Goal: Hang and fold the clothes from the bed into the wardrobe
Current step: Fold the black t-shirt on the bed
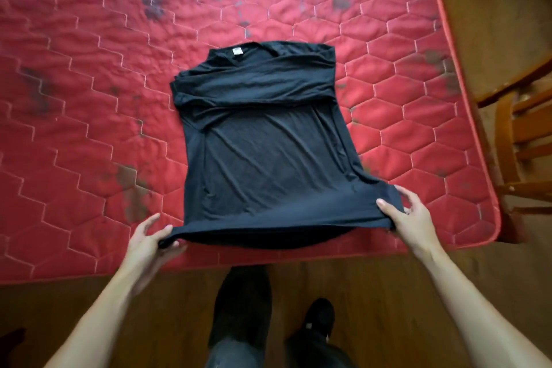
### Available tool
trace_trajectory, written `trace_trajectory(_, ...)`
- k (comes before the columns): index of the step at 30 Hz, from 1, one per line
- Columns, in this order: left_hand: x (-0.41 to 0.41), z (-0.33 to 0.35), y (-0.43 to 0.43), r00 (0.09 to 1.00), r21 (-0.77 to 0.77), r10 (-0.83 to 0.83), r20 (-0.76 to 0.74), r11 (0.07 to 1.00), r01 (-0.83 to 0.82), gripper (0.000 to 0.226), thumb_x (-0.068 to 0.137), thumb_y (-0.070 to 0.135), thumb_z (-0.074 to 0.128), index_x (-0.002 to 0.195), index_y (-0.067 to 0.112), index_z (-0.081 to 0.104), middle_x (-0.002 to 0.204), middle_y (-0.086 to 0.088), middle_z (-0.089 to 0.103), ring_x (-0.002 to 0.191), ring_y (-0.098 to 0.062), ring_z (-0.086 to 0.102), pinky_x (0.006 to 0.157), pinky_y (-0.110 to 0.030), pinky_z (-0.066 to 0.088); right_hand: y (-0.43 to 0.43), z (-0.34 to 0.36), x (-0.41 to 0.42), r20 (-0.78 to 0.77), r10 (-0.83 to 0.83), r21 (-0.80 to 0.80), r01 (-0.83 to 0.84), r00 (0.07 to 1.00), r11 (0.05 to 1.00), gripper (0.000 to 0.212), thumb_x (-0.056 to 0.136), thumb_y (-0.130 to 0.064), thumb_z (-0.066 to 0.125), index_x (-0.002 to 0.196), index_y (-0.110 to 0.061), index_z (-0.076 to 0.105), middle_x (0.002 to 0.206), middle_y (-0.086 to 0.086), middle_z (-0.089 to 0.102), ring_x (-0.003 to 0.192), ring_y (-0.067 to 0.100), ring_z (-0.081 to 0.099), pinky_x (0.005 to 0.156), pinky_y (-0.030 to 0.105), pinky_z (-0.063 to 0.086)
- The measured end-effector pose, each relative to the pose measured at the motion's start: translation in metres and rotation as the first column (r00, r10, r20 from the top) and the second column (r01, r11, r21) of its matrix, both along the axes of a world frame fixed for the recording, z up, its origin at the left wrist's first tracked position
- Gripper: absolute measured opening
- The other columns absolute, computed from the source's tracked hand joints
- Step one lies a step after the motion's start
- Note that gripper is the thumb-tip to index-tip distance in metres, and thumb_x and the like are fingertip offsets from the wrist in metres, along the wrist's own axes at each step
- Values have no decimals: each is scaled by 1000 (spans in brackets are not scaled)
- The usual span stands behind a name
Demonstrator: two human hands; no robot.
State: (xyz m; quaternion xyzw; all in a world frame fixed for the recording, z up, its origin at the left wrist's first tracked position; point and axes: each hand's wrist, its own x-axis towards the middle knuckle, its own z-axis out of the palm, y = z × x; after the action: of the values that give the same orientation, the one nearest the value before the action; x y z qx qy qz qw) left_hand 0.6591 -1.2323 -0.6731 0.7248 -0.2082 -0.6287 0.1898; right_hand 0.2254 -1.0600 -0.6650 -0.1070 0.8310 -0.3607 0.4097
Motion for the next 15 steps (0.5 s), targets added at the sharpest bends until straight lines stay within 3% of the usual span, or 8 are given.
trace_trajectory(3, -25, 15, -64, 994, -102, 16, -111, 994, -28, 29, 99, -1, 50, 122, 14, 60, 87, -12, 55, 54, -15, 59, 60, -33, 63, -63, 11, -9, -74, -24, -80, 18, 997, 997, 51, 80, -31, 79, 125, -41, 59, 108, 6, 67, 91, 24, 63, 87, 46, 55)
trace_trajectory(5, -41, 19, -109, 988, -143, 20, -151, 989, -42, 21, 99, 0, 49, 107, 10, 66, 82, -10, 56, 56, -15, 61, 61, -31, 62, -107, 14, -14, -58, -41, -146, 32, 997, 989, 30, 80, -29, 76, 109, -35, 71, 94, 2, 67, 81, 15, 61, 84, 44, 55)
trace_trajectory(7, -57, 17, -157, 979, -165, 56, -195, 982, -89, 22, 99, 0, 48, 98, 11, 67, 80, -9, 61, 54, -13, 65, 62, -30, 63, -156, 18, -18, -13, -58, -195, 54, 998, 979, 13, 87, -14, 71, 97, -22, 75, 85, 3, 66, 70, 4, 60, 72, 25, 55)
trace_trajectory(12, -90, 0, -280, 950, -163, 127, -286, 970, -179, 46, 100, 0, 45, 72, 14, 78, 75, -6, 66, 54, -13, 68, 63, -31, 63, -278, 5, -53, 91, -162, -228, 179, 983, 957, 12, 93, -11, 65, 88, -21, 71, 78, -6, 67, 66, 1, 61, 50, 13, 50)
trace_trajectory(15, -110, -17, -349, 940, -175, 167, -299, 958, -226, 31, 101, 1, 44, 87, 7, 71, 87, -10, 64, 62, -14, 72, 78, -35, 62, -354, -7, -73, 286, -312, -269, 388, 906, 881, 10, 97, -13, 60, 104, -17, 63, 90, -2, 67, 74, 6, 66, 56, 17, 55)
